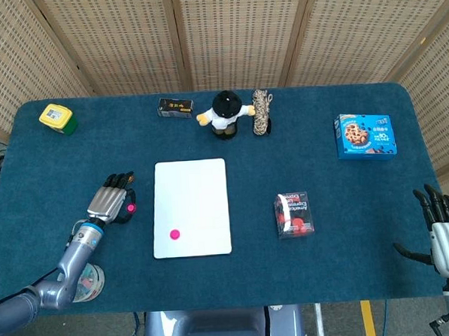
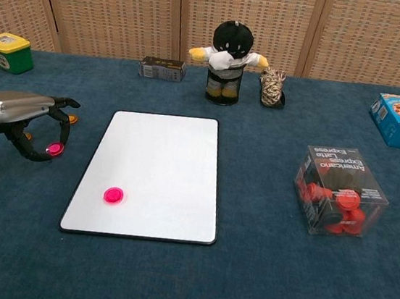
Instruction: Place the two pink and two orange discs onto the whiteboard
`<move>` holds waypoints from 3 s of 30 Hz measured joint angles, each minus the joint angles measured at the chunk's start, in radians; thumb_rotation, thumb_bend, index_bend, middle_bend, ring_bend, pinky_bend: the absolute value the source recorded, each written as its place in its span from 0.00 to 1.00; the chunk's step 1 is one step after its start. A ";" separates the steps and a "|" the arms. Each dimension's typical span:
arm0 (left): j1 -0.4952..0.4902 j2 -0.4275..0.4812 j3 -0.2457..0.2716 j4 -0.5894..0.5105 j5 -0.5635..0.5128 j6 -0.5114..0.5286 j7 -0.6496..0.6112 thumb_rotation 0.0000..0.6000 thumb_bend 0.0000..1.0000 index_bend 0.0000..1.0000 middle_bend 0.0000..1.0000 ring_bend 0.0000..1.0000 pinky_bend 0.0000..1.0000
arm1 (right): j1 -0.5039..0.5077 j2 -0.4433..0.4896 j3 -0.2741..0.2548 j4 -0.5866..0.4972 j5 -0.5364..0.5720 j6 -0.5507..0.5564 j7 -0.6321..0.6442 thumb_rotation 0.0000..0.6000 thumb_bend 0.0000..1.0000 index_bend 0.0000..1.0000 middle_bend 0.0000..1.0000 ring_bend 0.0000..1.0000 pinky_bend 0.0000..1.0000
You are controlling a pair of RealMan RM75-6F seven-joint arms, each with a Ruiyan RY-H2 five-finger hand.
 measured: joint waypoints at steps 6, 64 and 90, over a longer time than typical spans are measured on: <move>-0.006 0.056 -0.011 -0.149 0.047 0.038 -0.003 1.00 0.34 0.55 0.00 0.00 0.00 | 0.001 0.001 0.000 -0.001 -0.002 -0.002 0.002 1.00 0.00 0.00 0.00 0.00 0.00; 0.011 0.059 0.037 0.161 -0.050 -0.056 -0.174 1.00 0.34 0.39 0.00 0.00 0.00 | 0.001 0.004 -0.001 -0.007 0.010 -0.011 -0.009 1.00 0.00 0.00 0.00 0.00 0.00; 0.014 -0.031 0.023 0.308 0.075 -0.083 -0.313 1.00 0.34 0.39 0.00 0.00 0.00 | 0.002 0.008 -0.001 -0.012 0.014 -0.018 -0.007 1.00 0.00 0.00 0.00 0.00 0.00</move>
